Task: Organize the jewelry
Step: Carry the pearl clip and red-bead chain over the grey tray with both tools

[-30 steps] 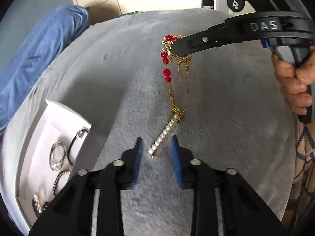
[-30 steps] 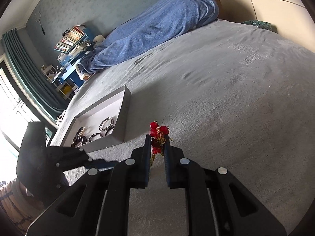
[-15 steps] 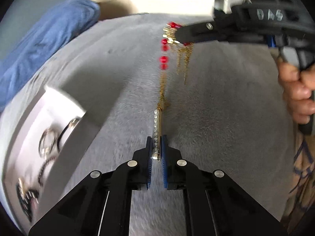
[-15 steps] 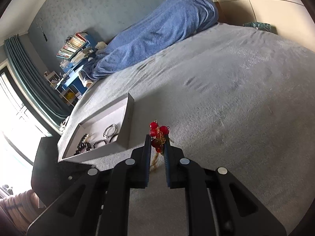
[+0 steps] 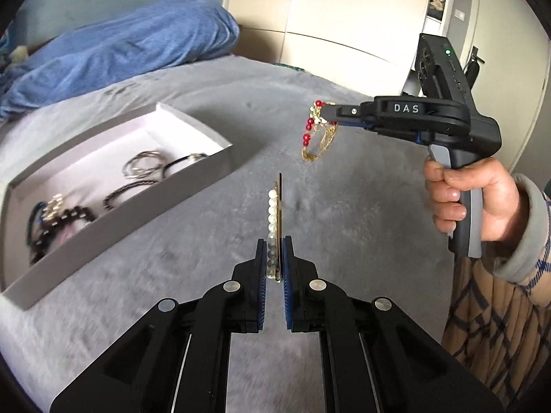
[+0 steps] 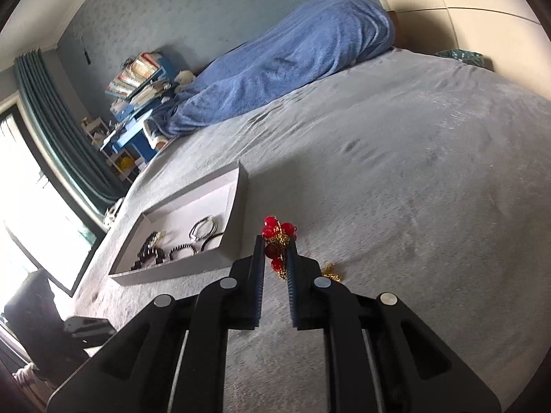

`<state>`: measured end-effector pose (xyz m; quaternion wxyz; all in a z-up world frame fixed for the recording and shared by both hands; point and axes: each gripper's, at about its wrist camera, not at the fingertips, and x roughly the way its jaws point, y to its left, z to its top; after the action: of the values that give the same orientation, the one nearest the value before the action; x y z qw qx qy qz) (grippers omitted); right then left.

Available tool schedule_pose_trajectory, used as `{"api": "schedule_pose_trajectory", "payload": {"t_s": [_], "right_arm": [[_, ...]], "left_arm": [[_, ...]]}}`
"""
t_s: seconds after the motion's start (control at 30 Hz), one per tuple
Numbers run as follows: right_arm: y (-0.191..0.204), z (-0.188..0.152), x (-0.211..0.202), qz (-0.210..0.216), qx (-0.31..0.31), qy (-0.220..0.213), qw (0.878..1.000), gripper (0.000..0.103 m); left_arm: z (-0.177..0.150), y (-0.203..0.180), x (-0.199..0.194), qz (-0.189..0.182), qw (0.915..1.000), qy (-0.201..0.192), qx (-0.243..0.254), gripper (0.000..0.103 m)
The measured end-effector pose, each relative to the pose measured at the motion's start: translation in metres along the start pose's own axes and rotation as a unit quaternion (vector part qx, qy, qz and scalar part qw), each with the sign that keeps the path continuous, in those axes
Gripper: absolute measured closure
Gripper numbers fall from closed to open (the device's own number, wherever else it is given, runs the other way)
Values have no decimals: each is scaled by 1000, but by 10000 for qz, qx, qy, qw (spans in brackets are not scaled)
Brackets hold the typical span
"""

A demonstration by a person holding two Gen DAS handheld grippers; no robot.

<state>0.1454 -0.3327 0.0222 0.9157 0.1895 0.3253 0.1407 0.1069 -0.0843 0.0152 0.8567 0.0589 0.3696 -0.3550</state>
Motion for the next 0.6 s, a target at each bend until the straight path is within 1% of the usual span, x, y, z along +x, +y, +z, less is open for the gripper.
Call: {"api": "schedule_pose_trajectory", "payload": {"t_s": [0.2,0.3,0.4,0.53,0.6], "right_arm": [[18,-1,6,118,-179,76,9997,91],[30,0,7,193,-276,73,9994,91],[45,1,7,293,-455,39,9985,91],[70,4,10,454,-746,8,9962,91],[80,4,12,522,-858,-2,9949,91]], "left_arm": [[-13,13,-21,301,9994,-65,-160,94],[-14,21,-31,551,9980,-126,-271,94],[-9,27,-41,915,9951,-224,-288,94],[-2,37,-55,1509,9872,-409,-305,94],[-1,46,-61,1693,9838,-462,-361,94]]}}
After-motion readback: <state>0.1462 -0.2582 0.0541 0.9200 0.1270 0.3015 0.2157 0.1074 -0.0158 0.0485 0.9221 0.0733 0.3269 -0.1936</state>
